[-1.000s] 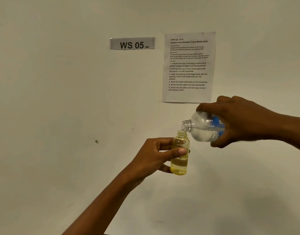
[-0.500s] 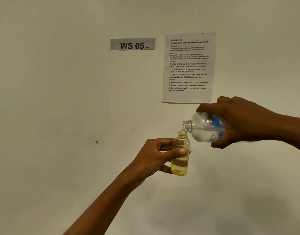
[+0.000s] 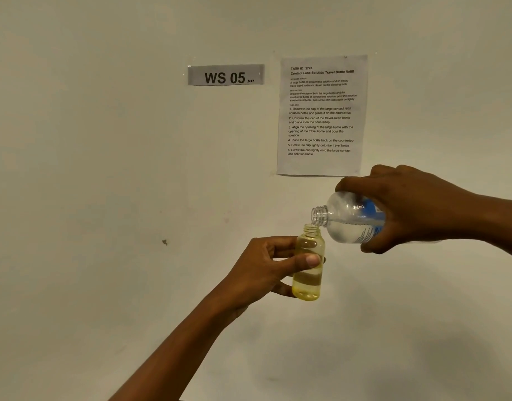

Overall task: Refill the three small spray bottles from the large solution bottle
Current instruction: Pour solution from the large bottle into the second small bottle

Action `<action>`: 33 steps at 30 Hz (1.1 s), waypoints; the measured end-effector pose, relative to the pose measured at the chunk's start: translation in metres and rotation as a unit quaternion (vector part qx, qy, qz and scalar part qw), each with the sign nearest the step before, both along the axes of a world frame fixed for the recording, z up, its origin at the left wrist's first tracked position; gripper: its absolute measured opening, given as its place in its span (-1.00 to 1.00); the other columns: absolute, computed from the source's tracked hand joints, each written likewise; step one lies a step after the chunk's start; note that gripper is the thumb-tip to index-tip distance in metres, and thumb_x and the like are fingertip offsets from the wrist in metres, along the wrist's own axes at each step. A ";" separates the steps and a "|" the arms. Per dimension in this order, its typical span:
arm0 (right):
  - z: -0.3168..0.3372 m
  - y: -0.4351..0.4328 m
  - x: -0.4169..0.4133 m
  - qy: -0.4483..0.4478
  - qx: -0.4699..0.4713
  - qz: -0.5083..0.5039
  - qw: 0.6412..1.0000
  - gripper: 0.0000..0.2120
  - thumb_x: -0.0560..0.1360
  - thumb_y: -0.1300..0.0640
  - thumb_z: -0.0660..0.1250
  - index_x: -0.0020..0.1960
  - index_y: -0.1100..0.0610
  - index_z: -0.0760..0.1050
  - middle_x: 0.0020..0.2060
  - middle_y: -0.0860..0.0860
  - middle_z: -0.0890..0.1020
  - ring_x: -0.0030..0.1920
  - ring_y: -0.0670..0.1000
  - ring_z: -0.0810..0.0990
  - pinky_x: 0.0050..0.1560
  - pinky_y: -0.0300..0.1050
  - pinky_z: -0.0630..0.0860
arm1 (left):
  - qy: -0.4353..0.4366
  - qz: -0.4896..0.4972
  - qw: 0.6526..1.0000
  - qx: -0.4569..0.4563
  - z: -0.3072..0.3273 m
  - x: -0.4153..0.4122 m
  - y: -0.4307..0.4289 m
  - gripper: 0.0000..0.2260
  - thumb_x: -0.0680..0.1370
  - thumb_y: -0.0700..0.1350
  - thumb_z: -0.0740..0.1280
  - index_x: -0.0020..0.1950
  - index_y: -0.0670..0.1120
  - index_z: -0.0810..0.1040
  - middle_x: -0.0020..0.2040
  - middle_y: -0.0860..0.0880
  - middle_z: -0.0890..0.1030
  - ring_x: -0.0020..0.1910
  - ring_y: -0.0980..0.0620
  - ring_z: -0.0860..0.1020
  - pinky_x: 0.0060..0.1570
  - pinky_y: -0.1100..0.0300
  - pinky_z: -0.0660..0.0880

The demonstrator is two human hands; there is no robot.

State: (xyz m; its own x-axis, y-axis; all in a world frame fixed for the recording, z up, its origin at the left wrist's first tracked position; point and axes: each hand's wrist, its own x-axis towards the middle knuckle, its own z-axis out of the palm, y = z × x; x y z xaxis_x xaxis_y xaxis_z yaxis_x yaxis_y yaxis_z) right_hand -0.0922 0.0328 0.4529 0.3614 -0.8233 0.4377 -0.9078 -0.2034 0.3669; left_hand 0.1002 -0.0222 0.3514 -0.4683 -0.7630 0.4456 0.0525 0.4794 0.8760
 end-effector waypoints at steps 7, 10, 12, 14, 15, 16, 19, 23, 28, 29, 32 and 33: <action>0.000 0.000 0.002 0.002 0.003 0.000 1.000 -0.32 0.24 -0.17 0.45 0.26 -0.13 0.22 -0.09 -0.18 0.36 -0.14 -0.10 0.30 -0.14 -0.25 0.27 | -0.005 0.008 1.000 0.002 -0.001 0.001 -0.002 -0.80 0.47 -0.11 0.38 0.08 0.01 0.60 0.02 -0.04 0.69 -0.04 0.01 0.67 -0.22 0.18 0.62; 0.000 -0.001 0.002 -0.001 0.006 -0.001 1.000 -0.32 0.24 -0.18 0.45 0.26 -0.13 0.22 -0.05 -0.15 0.40 -0.13 -0.11 0.31 -0.13 -0.25 0.28 | -0.005 0.008 1.000 0.002 -0.002 0.001 -0.002 -0.81 0.47 -0.11 0.38 0.08 0.02 0.60 0.02 -0.04 0.69 -0.04 0.01 0.67 -0.22 0.18 0.62; 0.000 -0.001 0.001 -0.001 0.008 -0.002 1.000 -0.32 0.24 -0.18 0.45 0.26 -0.12 0.23 -0.01 -0.13 0.44 -0.12 -0.10 0.32 -0.13 -0.25 0.29 | -0.004 0.007 1.000 0.002 -0.002 0.001 -0.003 -0.82 0.47 -0.12 0.38 0.06 0.03 0.60 0.02 -0.03 0.69 -0.04 0.02 0.67 -0.23 0.19 0.62; -0.001 -0.002 0.001 -0.002 0.009 -0.002 1.000 -0.32 0.24 -0.18 0.45 0.26 -0.12 0.23 0.01 -0.11 0.45 -0.11 -0.10 0.33 -0.12 -0.25 0.31 | -0.004 0.007 1.000 0.002 -0.003 0.001 -0.004 -0.83 0.47 -0.12 0.38 0.05 0.03 0.60 0.02 -0.03 0.69 -0.04 0.03 0.67 -0.24 0.20 0.61; -0.001 -0.002 0.001 -0.003 0.009 -0.002 1.000 -0.33 0.24 -0.18 0.45 0.26 -0.12 0.23 0.01 -0.11 0.45 -0.11 -0.09 0.33 -0.12 -0.25 0.31 | -0.004 0.007 1.000 0.003 -0.003 0.001 -0.004 -0.83 0.47 -0.12 0.38 0.05 0.03 0.60 0.02 -0.03 0.69 -0.04 0.03 0.67 -0.24 0.20 0.61; -0.001 -0.002 0.000 -0.003 0.010 -0.001 1.000 -0.33 0.24 -0.18 0.45 0.25 -0.12 0.23 0.01 -0.11 0.46 -0.11 -0.09 0.33 -0.12 -0.24 0.32 | -0.004 0.008 1.000 0.004 -0.003 0.001 -0.004 -0.82 0.47 -0.12 0.38 0.06 0.02 0.60 0.02 -0.03 0.69 -0.04 0.02 0.67 -0.24 0.19 0.61; -0.001 -0.003 0.000 0.000 0.011 -0.004 1.000 -0.32 0.24 -0.19 0.45 0.26 -0.14 0.22 0.01 -0.11 0.45 -0.11 -0.10 0.32 -0.13 -0.25 0.30 | -0.006 0.008 1.000 0.004 -0.003 0.001 -0.005 -0.81 0.47 -0.12 0.38 0.08 0.01 0.60 0.03 -0.05 0.68 -0.03 0.01 0.67 -0.22 0.18 0.62; -0.001 -0.003 0.001 0.002 0.010 -0.004 1.000 -0.32 0.24 -0.18 0.45 0.26 -0.14 0.21 -0.04 -0.14 0.41 -0.12 -0.10 0.31 -0.14 -0.25 0.29 | -0.007 0.009 1.000 0.006 -0.004 0.000 -0.006 -0.78 0.47 -0.12 0.38 0.11 -0.01 0.59 0.05 -0.06 0.68 -0.02 0.00 0.67 -0.19 0.15 0.63; -0.001 -0.002 0.002 0.003 0.010 -0.002 1.000 -0.32 0.24 -0.18 0.45 0.25 -0.14 0.21 -0.08 -0.16 0.37 -0.14 -0.11 0.30 -0.13 -0.24 0.31 | -0.008 0.008 1.000 0.004 -0.004 0.001 -0.005 -0.78 0.47 -0.12 0.38 0.12 -0.02 0.60 0.04 -0.06 0.68 -0.02 -0.01 0.67 -0.18 0.14 0.63; -0.001 -0.002 0.002 0.002 0.011 -0.002 1.000 -0.32 0.24 -0.17 0.45 0.26 -0.14 0.21 -0.08 -0.16 0.38 -0.14 -0.11 0.30 -0.13 -0.24 0.32 | -0.009 0.008 1.000 0.004 -0.003 0.001 -0.005 -0.77 0.47 -0.12 0.38 0.13 -0.03 0.60 0.04 -0.06 0.68 -0.02 -0.01 0.67 -0.18 0.14 0.63; 0.000 -0.002 0.001 -0.004 0.013 0.000 1.000 -0.32 0.24 -0.17 0.46 0.25 -0.15 0.21 -0.07 -0.16 0.38 -0.13 -0.10 0.31 -0.13 -0.24 0.32 | -0.012 0.008 1.000 0.002 -0.003 0.001 -0.005 -0.76 0.48 -0.12 0.38 0.15 -0.05 0.59 0.04 -0.05 0.68 -0.02 0.00 0.67 -0.18 0.13 0.63; 0.000 -0.002 0.001 -0.004 0.013 0.000 1.000 -0.32 0.24 -0.17 0.46 0.25 -0.14 0.21 -0.07 -0.16 0.38 -0.13 -0.10 0.31 -0.13 -0.24 0.32 | -0.013 0.008 1.000 0.002 -0.003 0.001 -0.005 -0.76 0.48 -0.13 0.38 0.15 -0.05 0.59 0.04 -0.06 0.68 -0.02 -0.01 0.67 -0.17 0.12 0.63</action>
State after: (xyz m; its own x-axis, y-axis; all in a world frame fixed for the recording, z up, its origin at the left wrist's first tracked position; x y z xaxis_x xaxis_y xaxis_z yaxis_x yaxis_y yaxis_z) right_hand -0.0911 0.0306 0.4530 0.3583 -0.8343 0.4190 -0.9106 -0.2133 0.3540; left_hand 0.1011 -0.0271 0.3489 -0.4668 -0.7724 0.4306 0.0227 0.4763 0.8790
